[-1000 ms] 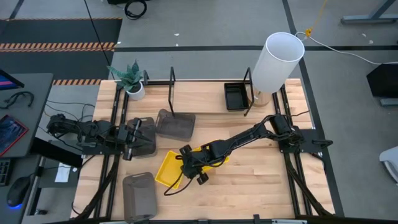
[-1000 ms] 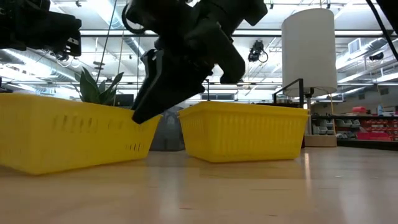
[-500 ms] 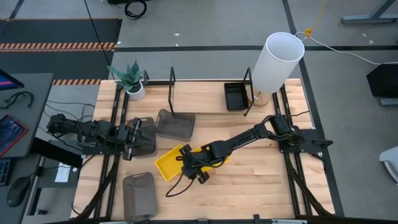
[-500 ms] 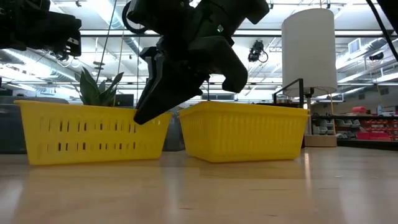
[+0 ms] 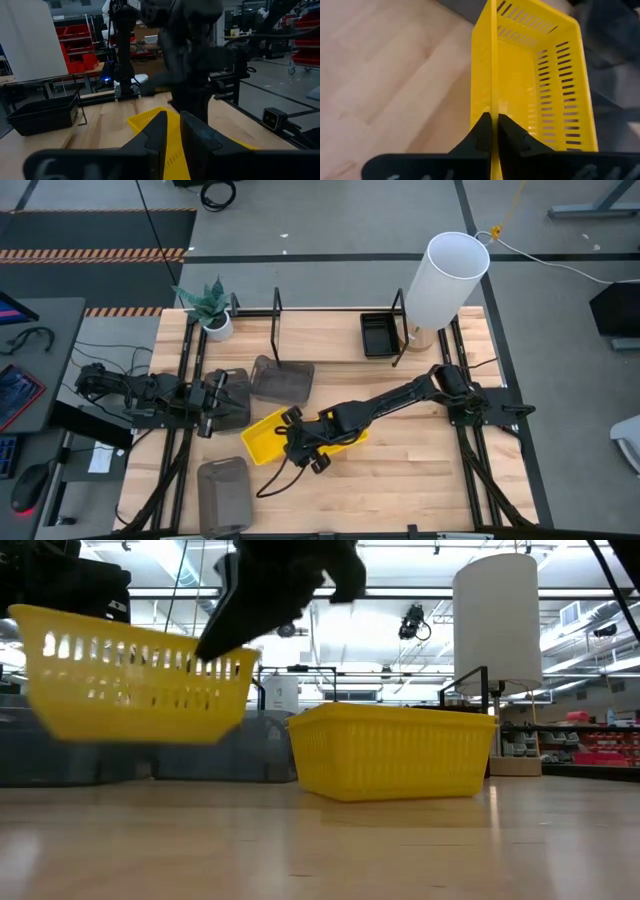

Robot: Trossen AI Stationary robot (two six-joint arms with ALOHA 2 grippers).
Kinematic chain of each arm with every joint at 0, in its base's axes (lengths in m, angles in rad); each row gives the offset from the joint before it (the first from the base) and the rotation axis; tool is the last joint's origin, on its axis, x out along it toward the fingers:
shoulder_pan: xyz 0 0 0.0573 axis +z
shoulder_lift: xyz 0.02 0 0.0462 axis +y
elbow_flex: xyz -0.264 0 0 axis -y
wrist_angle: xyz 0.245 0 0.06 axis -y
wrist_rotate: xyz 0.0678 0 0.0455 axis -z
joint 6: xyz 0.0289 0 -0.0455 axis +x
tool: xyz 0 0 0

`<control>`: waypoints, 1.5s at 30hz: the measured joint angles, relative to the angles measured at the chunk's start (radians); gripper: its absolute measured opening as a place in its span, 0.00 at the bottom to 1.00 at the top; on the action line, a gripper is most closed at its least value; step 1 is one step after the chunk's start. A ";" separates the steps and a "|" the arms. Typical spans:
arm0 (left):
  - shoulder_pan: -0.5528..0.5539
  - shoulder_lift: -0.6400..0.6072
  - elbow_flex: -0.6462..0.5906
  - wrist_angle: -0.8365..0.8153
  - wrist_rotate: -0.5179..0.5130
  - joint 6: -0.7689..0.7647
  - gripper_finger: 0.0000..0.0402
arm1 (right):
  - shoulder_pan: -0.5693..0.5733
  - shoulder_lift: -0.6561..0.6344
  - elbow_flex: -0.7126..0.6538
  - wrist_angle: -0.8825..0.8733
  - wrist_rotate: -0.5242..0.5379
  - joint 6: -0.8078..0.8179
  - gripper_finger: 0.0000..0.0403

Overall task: Stack baskets on shelf by color
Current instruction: Stack the left yellow bin on the right yellow bin

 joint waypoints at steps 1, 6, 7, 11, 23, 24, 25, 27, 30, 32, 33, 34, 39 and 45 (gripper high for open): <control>0.000 0.000 0.000 0.000 0.000 0.000 0.14 | 0.005 0.000 0.022 -0.034 0.025 0.000 0.03; 0.000 0.000 0.000 0.000 0.000 0.000 0.15 | 0.034 0.000 0.131 -0.202 0.109 0.046 0.03; 0.000 0.000 0.000 0.000 0.000 0.000 0.15 | 0.040 0.000 0.149 -0.245 0.122 0.066 0.03; 0.000 0.000 0.000 0.000 0.000 0.000 0.16 | 0.064 -0.001 0.207 -0.401 0.170 0.162 0.03; 0.000 0.000 0.000 0.000 0.000 0.000 0.15 | 0.157 -0.059 0.221 -0.676 0.260 0.378 0.03; 0.000 0.000 0.000 0.000 0.000 0.000 0.15 | 0.165 -0.072 0.221 -0.699 0.269 0.395 0.03; 0.000 0.000 0.000 0.000 0.000 0.000 0.15 | 0.173 -0.083 0.221 -0.723 0.280 0.414 0.03; 0.000 0.000 0.000 0.000 0.000 0.000 0.15 | 0.189 -0.104 0.221 -0.774 0.294 0.453 0.03; 0.000 0.000 0.000 0.000 0.000 0.000 0.16 | 0.214 -0.124 0.221 -0.834 0.319 0.495 0.03; 0.000 0.000 0.000 0.000 0.000 0.000 0.16 | 0.230 -0.128 0.221 -0.867 0.319 0.518 0.03; 0.000 0.000 0.000 0.000 0.000 0.000 0.17 | 0.235 -0.129 0.220 -0.880 0.319 0.529 0.03; 0.000 0.000 0.000 0.000 0.000 0.000 0.17 | 0.239 -0.129 0.215 -0.883 0.319 0.540 0.03; 0.000 0.000 0.000 0.000 0.000 0.000 0.16 | 0.250 -0.130 0.155 -0.883 0.320 0.559 0.03; 0.000 0.000 0.000 0.000 0.000 0.000 0.15 | 0.250 -0.129 0.092 -0.863 0.333 0.577 0.03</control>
